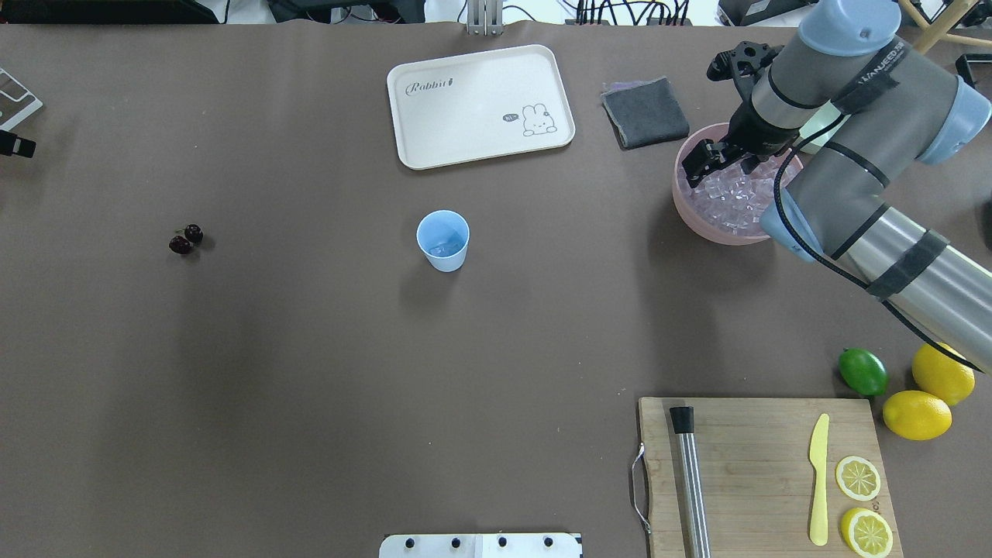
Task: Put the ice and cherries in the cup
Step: 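Lower the right gripper into the bowl and grasp another ice cube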
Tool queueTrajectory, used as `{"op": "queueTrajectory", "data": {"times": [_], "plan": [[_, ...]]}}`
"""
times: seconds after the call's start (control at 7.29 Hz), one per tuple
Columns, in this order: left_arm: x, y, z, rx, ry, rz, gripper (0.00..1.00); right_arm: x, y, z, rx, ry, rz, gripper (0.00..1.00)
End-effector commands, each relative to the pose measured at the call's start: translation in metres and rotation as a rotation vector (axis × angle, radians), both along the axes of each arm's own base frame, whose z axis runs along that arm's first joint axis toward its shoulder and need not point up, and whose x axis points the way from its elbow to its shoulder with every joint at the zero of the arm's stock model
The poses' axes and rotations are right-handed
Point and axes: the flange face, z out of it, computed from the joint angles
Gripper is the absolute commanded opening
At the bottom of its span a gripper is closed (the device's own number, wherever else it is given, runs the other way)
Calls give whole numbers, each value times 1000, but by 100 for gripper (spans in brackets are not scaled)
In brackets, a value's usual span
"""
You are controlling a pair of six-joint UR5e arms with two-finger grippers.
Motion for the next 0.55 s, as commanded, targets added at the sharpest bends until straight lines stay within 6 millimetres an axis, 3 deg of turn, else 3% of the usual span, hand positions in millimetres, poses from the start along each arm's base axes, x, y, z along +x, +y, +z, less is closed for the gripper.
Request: {"op": "queueTrajectory", "data": {"times": [0.0, 0.14, 0.41], "plan": [[10, -18, -34, 50, 24, 6, 98, 35, -8, 16, -45, -3, 24, 99], [13, -24, -47, 71, 30, 11, 98, 47, -13, 19, -60, -20, 31, 99], [25, -35, -71, 92, 40, 19, 98, 31, -9, 16, -49, -15, 14, 99]]}}
